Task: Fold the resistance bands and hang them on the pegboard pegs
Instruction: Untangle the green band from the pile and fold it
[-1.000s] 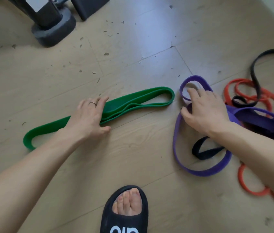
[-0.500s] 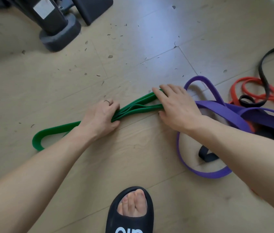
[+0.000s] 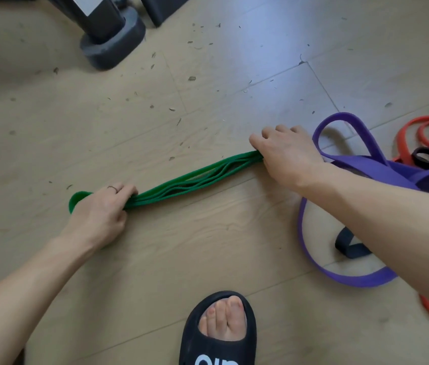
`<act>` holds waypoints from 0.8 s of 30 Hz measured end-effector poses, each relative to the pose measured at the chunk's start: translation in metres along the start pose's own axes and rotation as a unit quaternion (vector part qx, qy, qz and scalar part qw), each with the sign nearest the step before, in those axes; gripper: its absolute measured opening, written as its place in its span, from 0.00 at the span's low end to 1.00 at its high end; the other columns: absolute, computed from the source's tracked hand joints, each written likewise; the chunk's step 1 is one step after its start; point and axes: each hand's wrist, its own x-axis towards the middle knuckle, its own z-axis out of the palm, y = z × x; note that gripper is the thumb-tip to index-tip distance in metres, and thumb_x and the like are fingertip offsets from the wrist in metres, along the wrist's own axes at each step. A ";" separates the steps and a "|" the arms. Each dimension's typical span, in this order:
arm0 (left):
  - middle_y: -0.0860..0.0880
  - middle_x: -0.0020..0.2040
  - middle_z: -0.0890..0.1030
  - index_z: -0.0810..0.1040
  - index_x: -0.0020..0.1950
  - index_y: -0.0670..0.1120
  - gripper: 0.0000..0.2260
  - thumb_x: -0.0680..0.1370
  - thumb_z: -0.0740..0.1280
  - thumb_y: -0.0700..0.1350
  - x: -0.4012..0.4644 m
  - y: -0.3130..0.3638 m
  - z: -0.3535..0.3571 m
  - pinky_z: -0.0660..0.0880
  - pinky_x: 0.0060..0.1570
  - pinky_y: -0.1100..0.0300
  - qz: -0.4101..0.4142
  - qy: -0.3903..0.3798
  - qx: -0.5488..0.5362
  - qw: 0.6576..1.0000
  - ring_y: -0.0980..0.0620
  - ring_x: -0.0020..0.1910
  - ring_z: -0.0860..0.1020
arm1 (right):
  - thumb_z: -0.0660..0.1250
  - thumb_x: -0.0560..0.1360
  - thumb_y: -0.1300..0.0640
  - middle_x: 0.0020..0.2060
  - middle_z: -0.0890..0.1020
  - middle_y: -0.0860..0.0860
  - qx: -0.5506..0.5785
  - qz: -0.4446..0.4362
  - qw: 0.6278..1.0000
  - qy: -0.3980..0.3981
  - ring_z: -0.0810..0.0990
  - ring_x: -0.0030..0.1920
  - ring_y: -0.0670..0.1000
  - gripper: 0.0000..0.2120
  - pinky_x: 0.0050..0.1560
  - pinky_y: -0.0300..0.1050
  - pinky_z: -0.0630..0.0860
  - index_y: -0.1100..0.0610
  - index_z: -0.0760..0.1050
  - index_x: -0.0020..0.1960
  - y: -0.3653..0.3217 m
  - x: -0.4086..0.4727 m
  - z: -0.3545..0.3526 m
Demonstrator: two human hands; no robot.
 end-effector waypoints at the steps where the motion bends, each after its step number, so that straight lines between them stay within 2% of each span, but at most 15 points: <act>1: 0.47 0.47 0.77 0.72 0.56 0.51 0.20 0.69 0.70 0.34 0.000 -0.001 -0.002 0.68 0.35 0.56 -0.006 0.018 0.003 1.000 0.41 0.46 0.78 | 0.61 0.77 0.68 0.51 0.77 0.56 -0.004 0.003 1.000 0.007 0.75 0.54 0.61 0.14 0.49 0.54 0.66 0.55 0.70 0.59 0.000 0.001 0.001; 4: 0.45 0.48 0.78 0.74 0.58 0.49 0.17 0.71 0.73 0.43 0.004 -0.002 -0.007 0.72 0.38 0.53 -0.034 0.027 0.002 0.999 0.40 0.48 0.78 | 0.62 0.76 0.68 0.50 0.75 0.55 0.005 0.022 1.000 -0.005 0.75 0.53 0.61 0.15 0.47 0.52 0.63 0.55 0.70 0.59 0.000 0.006 0.004; 6: 0.46 0.53 0.78 0.72 0.65 0.51 0.24 0.71 0.74 0.52 0.006 -0.006 -0.006 0.77 0.48 0.49 -0.055 -0.026 0.022 0.998 0.40 0.52 0.79 | 0.62 0.78 0.66 0.47 0.73 0.53 0.006 0.021 0.999 -0.032 0.75 0.54 0.60 0.13 0.50 0.52 0.65 0.54 0.69 0.60 0.002 0.008 0.004; 8: 0.46 0.58 0.78 0.71 0.72 0.52 0.32 0.70 0.75 0.57 0.005 -0.010 -0.006 0.74 0.57 0.49 -0.070 -0.058 0.038 0.995 0.40 0.56 0.78 | 0.63 0.79 0.62 0.50 0.76 0.53 -0.005 0.024 0.999 -0.043 0.76 0.55 0.60 0.11 0.54 0.53 0.68 0.54 0.69 0.61 0.004 0.011 0.003; 10: 0.46 0.62 0.77 0.68 0.75 0.53 0.38 0.68 0.76 0.61 0.003 -0.015 -0.007 0.72 0.62 0.48 -0.079 -0.064 0.042 0.994 0.41 0.59 0.77 | 0.63 0.80 0.58 0.54 0.78 0.55 -0.010 0.028 0.998 -0.052 0.77 0.57 0.60 0.12 0.58 0.54 0.68 0.55 0.70 0.62 0.005 0.011 0.001; 14: 0.44 0.70 0.74 0.62 0.80 0.50 0.48 0.66 0.78 0.64 -0.003 -0.023 -0.004 0.65 0.71 0.46 -0.091 -0.069 0.039 0.993 0.40 0.68 0.73 | 0.66 0.77 0.52 0.60 0.77 0.56 -0.003 0.026 0.997 -0.075 0.74 0.61 0.60 0.22 0.65 0.55 0.68 0.55 0.67 0.69 0.010 0.006 0.004; 17: 0.41 0.71 0.73 0.62 0.80 0.49 0.53 0.62 0.79 0.66 0.002 -0.017 -0.002 0.61 0.73 0.44 -0.079 -0.050 0.016 0.995 0.38 0.71 0.70 | 0.69 0.75 0.50 0.63 0.75 0.57 0.014 0.020 0.997 -0.072 0.73 0.64 0.60 0.30 0.69 0.56 0.67 0.54 0.63 0.73 0.012 0.002 0.008; 21: 0.42 0.72 0.72 0.59 0.81 0.50 0.54 0.62 0.79 0.65 0.016 -0.003 -0.006 0.58 0.74 0.43 -0.043 -0.023 -0.009 0.999 0.39 0.72 0.68 | 0.72 0.71 0.49 0.68 0.72 0.58 0.034 0.018 0.996 -0.080 0.70 0.69 0.61 0.41 0.73 0.57 0.64 0.54 0.56 0.78 0.013 0.000 0.006; 24: 0.44 0.72 0.71 0.58 0.80 0.51 0.52 0.64 0.78 0.65 0.028 0.007 -0.009 0.58 0.75 0.43 -0.006 -0.005 -0.017 1.000 0.40 0.72 0.68 | 0.72 0.69 0.49 0.70 0.70 0.58 0.076 0.028 0.994 -0.073 0.69 0.70 0.61 0.44 0.74 0.56 0.62 0.54 0.55 0.80 0.013 -0.005 -0.002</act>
